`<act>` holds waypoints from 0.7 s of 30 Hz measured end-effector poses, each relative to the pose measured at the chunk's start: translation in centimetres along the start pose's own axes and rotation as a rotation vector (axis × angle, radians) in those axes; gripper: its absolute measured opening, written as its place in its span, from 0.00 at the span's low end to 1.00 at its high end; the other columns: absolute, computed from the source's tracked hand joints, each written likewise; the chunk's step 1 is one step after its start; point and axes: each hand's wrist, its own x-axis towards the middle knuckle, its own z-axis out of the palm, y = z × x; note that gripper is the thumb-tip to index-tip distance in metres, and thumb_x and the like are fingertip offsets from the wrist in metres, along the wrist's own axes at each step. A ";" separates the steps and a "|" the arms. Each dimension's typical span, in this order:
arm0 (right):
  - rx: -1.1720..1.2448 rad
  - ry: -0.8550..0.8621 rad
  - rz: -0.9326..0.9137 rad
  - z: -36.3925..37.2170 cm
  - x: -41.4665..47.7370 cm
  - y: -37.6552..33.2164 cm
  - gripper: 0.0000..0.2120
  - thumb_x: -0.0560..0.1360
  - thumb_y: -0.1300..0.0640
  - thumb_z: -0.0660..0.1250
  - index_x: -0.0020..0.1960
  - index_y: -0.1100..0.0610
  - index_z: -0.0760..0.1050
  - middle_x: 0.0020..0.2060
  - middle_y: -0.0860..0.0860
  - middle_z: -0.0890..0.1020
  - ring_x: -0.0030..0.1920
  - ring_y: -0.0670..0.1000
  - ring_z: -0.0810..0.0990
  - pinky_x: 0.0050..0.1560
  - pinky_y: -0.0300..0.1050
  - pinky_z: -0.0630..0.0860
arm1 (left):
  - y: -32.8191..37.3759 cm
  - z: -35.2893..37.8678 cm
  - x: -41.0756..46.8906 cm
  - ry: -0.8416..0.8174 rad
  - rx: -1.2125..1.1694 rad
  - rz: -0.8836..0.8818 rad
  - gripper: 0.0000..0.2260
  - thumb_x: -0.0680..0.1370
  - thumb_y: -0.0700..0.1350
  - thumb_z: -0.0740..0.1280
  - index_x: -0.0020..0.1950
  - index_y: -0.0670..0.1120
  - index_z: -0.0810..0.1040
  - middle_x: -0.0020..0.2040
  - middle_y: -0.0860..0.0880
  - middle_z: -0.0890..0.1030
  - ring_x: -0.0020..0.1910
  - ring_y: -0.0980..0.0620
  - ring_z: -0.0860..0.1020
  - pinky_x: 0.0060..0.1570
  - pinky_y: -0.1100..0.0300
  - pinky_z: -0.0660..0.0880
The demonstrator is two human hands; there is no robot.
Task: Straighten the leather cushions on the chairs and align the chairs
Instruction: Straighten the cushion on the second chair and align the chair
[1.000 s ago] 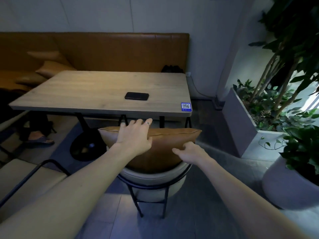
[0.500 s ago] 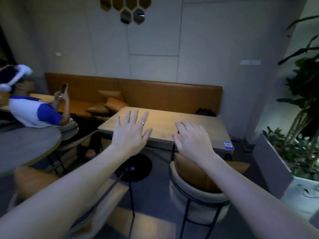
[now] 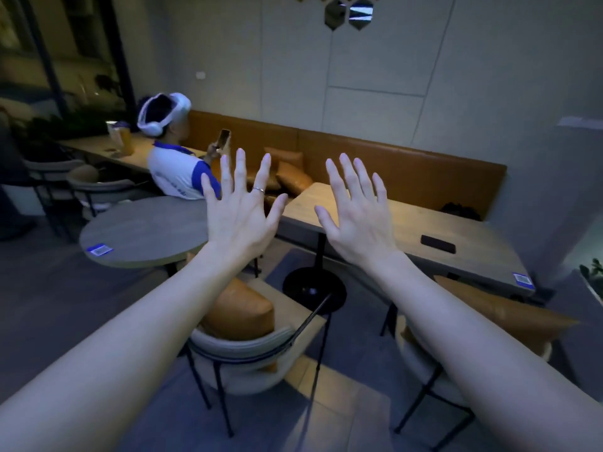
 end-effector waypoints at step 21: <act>0.115 -0.098 0.188 21.1 11.8 -5.4 0.35 0.83 0.39 0.57 0.86 0.53 0.56 0.85 0.58 0.60 0.84 0.62 0.58 0.80 0.68 0.57 | -14.5 13.7 13.0 -0.280 0.042 -0.014 0.36 0.77 0.65 0.55 0.81 0.58 0.43 0.82 0.43 0.48 0.79 0.38 0.47 0.69 0.29 0.52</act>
